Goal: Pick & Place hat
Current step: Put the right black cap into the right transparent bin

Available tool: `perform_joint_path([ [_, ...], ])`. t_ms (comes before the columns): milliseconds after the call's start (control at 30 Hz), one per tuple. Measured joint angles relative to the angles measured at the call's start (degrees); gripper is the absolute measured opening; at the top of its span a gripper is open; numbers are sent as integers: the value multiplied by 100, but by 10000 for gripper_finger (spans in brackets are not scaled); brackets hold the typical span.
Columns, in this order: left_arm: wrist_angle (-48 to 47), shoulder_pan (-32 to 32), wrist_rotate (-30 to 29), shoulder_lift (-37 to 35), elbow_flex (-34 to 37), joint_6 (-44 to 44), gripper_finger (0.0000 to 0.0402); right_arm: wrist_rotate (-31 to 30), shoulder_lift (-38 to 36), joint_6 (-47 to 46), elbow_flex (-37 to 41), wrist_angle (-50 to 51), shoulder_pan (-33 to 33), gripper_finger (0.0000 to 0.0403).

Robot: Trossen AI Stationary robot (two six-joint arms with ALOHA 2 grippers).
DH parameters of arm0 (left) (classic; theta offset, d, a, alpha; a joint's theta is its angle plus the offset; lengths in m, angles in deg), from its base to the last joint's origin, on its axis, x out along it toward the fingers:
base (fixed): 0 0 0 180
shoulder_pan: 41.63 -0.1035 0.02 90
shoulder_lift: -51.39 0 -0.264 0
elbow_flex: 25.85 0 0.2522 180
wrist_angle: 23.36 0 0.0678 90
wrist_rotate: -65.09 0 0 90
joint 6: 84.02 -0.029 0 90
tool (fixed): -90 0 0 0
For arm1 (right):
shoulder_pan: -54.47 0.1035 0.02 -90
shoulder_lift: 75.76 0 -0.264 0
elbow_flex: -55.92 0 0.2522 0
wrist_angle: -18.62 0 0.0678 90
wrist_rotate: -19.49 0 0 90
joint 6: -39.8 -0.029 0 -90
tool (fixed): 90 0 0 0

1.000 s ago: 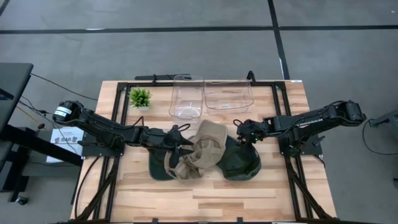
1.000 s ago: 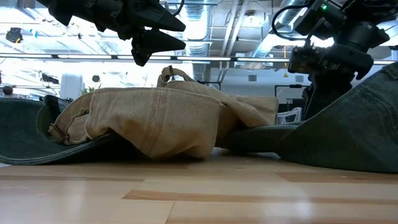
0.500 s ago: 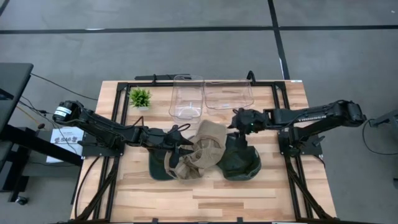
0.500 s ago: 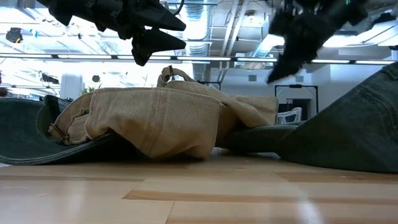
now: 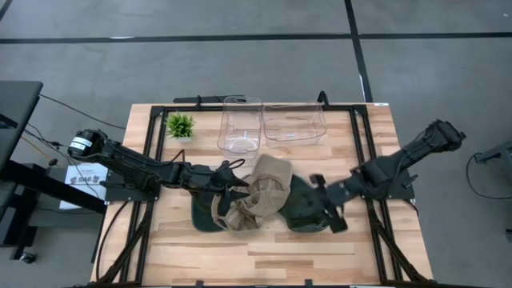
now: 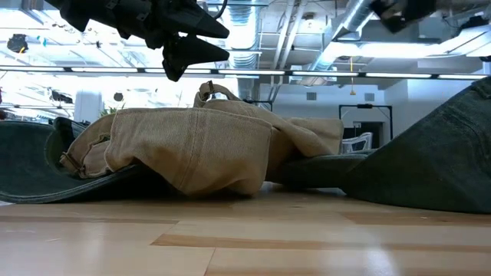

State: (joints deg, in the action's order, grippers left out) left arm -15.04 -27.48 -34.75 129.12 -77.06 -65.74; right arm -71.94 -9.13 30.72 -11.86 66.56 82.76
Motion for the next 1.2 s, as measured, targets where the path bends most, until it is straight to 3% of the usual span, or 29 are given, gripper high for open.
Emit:
perform_joint_path([
  [167, 7, 0, 0, 0, 0, 0, 177, -81, 0, -1277, 0, -20, 939, 150],
  [567, 108, -2, 1, 0, 0, 0, 177, -1542, 364, -3513, -4, -2, 2586, 149],
  [933, 141, -1, 2, 0, 0, 0, 177, -1179, 1711, -5180, -4, 878, 2709, 149],
  [1200, 155, -2, 2, 0, 0, 0, 177, -1106, 2091, -5530, -2, 1326, 2575, 149],
])
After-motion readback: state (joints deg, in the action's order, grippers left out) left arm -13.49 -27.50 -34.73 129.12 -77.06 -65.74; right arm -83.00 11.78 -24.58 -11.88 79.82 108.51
